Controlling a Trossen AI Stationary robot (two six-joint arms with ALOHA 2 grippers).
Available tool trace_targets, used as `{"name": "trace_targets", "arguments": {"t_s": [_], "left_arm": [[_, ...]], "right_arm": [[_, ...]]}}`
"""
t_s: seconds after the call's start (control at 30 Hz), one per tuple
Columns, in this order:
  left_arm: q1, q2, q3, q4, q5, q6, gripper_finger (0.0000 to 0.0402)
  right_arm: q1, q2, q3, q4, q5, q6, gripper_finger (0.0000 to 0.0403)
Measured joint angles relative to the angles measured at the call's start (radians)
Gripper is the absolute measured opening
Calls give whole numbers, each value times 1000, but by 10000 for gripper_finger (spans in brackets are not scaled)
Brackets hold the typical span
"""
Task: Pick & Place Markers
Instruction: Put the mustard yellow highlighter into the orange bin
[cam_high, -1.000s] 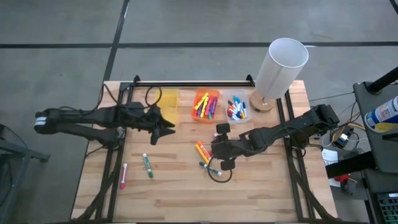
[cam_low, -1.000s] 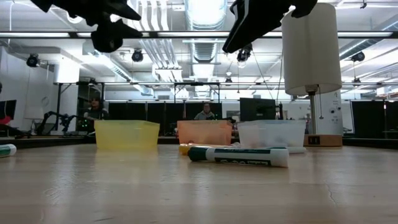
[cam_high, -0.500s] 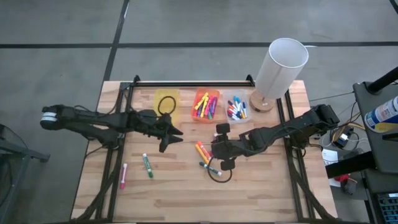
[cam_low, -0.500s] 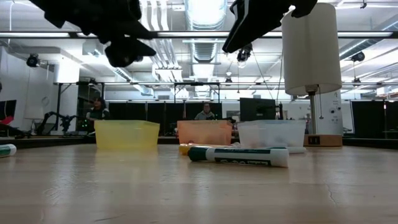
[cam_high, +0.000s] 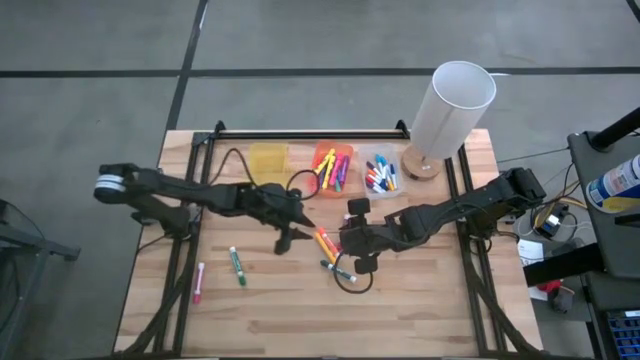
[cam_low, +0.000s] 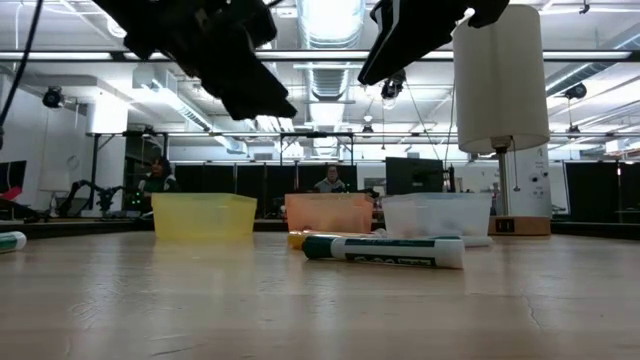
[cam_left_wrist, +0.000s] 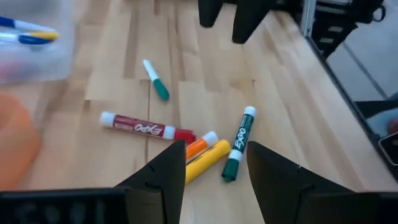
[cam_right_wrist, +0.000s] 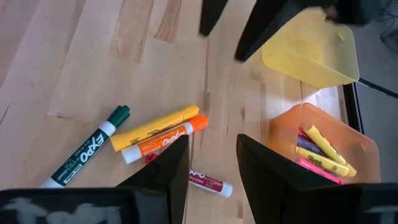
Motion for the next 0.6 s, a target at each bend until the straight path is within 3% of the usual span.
{"name": "trace_targets", "arguments": {"t_s": [0.6], "left_arm": [[-24,304,122,-24,-96,328,163]], "right_arm": [[0,0,0,0,0,1,128]]}}
